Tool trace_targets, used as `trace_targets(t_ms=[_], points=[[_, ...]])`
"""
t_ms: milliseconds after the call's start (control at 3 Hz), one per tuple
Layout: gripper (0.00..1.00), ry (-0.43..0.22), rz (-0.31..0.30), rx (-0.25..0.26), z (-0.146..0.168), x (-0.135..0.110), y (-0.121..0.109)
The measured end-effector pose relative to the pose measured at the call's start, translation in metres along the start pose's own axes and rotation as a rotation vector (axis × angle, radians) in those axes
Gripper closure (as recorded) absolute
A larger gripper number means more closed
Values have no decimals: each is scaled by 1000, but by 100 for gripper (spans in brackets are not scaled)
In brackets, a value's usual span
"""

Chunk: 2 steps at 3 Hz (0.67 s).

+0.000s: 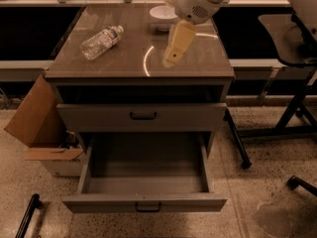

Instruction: Place water bottle into middle drawer

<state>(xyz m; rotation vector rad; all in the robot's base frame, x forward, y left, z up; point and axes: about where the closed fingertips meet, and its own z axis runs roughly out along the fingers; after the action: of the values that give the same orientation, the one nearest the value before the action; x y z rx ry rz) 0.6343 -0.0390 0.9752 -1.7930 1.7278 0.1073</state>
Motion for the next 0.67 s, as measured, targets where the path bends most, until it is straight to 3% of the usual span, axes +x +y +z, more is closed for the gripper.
trace_targets(t_ms=[333, 667], points=[[0, -61, -36, 5, 34, -18, -35], [0, -16, -127, -34, 73, -47, -65]])
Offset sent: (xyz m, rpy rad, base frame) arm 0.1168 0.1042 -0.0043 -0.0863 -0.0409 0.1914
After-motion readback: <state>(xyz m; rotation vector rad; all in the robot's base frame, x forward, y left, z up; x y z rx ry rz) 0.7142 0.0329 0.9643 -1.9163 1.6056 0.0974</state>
